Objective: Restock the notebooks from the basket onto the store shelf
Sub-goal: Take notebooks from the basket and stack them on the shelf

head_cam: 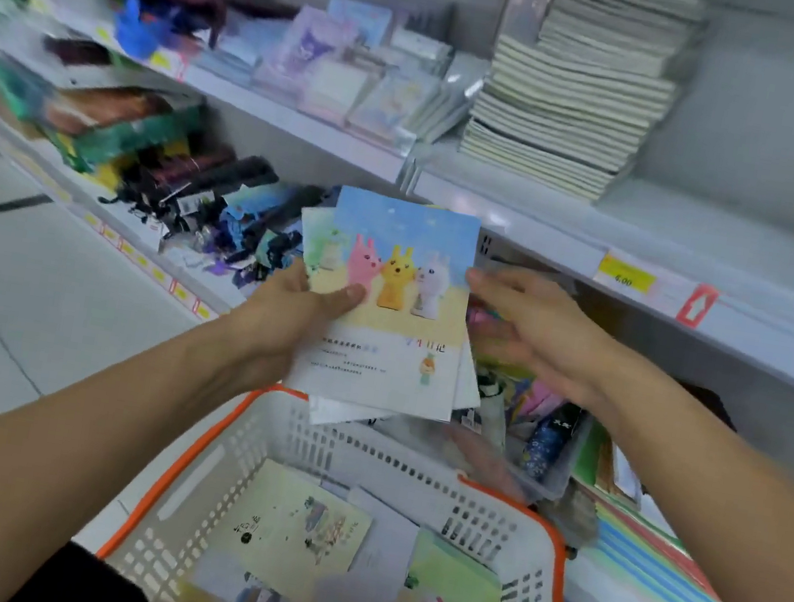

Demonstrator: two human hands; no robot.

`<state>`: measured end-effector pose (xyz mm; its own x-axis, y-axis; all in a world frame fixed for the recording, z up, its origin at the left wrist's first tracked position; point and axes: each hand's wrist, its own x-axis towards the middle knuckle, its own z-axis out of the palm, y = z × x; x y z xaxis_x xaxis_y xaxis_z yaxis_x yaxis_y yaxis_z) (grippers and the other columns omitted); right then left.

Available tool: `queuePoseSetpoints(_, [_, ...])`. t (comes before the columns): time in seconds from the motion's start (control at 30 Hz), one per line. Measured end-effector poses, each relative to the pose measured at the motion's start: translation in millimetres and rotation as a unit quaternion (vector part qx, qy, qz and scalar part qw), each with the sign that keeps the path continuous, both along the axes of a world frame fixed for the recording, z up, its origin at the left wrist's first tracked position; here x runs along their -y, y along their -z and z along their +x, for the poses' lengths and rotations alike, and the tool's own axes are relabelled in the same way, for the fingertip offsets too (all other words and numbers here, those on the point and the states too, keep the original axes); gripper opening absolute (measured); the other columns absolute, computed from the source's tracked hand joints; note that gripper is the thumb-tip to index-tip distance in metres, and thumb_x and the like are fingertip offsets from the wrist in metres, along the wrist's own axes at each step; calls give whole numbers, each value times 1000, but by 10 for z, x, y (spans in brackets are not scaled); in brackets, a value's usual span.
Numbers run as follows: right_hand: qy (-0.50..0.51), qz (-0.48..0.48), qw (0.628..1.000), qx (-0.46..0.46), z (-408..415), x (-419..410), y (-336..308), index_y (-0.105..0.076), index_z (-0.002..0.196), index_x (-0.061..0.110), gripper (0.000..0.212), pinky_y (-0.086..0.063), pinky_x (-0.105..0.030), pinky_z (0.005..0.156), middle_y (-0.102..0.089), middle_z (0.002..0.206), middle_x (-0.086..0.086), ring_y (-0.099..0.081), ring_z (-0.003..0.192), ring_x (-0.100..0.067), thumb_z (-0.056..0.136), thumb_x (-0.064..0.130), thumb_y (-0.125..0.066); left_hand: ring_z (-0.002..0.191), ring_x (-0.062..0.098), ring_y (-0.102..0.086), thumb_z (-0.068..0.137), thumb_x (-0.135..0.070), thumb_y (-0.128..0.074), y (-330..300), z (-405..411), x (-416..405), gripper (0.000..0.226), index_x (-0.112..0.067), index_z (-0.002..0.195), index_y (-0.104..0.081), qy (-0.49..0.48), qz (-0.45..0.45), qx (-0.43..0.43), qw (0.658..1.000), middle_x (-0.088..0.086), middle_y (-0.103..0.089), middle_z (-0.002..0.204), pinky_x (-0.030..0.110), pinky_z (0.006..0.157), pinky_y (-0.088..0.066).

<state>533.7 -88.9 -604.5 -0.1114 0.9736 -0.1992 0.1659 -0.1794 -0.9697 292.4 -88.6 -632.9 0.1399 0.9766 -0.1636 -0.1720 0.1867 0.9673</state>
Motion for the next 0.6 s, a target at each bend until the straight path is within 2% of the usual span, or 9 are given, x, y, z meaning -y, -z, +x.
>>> queuePoseSetpoints(0.07, [-71, -27, 995, -61, -132, 129, 41, -58, 131, 11, 40, -52, -49, 98, -70, 122, -9, -68, 109, -27, 96, 32, -60, 109, 38, -65, 93, -6, -62, -58, 43, 23, 43, -9, 133, -48, -2, -9, 29, 1000, 16, -67, 122, 61, 87, -52])
queuePoseSetpoints(0.1, [-70, -14, 995, -69, -202, 170, 50, -58, 131, 13, 35, -53, -49, 97, -71, 121, -8, -68, 110, -28, 99, 26, -57, 110, 38, -64, 93, -4, -61, -88, 74, 42, 43, -9, 134, -48, -5, -4, 41, 999, 16, -66, 124, 60, 90, -51])
queuePoseSetpoints(0.2, [8, 58, 994, -93, -399, 249, 6, -60, 128, 16, 27, -56, -49, 89, -73, 115, -5, -69, 106, -30, 103, 21, -50, 107, 34, -66, 89, -2, -64, -202, 149, 98, 45, -13, 130, -49, -54, 26, 58, 996, 12, -68, 120, 55, 92, -52])
queuePoseSetpoints(0.3, [92, 133, 985, -67, -495, 301, -62, -63, 115, 20, 18, -57, -46, 86, -74, 110, -4, -70, 100, -27, 104, 21, -48, 100, 29, -70, 89, -4, -67, -323, 208, 174, 43, -17, 126, -50, -81, 72, 38, 993, 6, -72, 113, 50, 88, -56])
queuePoseSetpoints(0.4, [77, 146, 984, -68, -484, 348, -195, -56, 123, 29, 21, -57, -54, 87, -68, 122, -2, -68, 106, -27, 104, 24, -49, 94, 23, -72, 93, -3, -61, -521, 214, 194, 40, -22, 127, -50, -58, 108, 10, 992, 1, -74, 109, 39, 75, -61])
queuePoseSetpoints(0.43, [48, 118, 988, -88, -457, 384, -279, -52, 127, 33, 25, -59, -55, 79, -65, 126, 0, -67, 107, -29, 103, 25, -51, 95, 23, -72, 93, -3, -61, -604, 203, 163, 41, -23, 128, -51, -52, 115, 6, 992, 1, -73, 110, 41, 75, -60])
queuePoseSetpoints(0.5, [-14, 68, 987, -145, -374, 457, -479, -49, 131, 38, 32, -60, -48, 59, -64, 127, 2, -69, 101, -35, 103, 22, -52, 98, 25, -71, 94, -4, -60, -818, 211, 71, 40, -24, 128, -53, -31, 127, 2, 991, 2, -72, 113, 49, 81, -58])
queuePoseSetpoints(0.53, [-21, 76, 983, -164, -331, 481, -596, -49, 131, 37, 34, -59, -43, 53, -66, 125, 2, -71, 95, -36, 103, 19, -52, 97, 26, -71, 94, -5, -60, -946, 237, 3, 39, -25, 128, -54, -13, 128, 0, 992, 2, -73, 112, 50, 81, -58])
queuePoseSetpoints(0.6, [28, 129, 972, -192, -241, 452, -840, -53, 129, 29, 32, -57, -34, 47, -72, 116, 0, -73, 81, -31, 103, 11, -49, 91, 24, -72, 95, -11, -60, -1259, 357, -155, 35, -24, 127, -55, 37, 117, 11, 992, 5, -73, 110, 42, 74, -61])
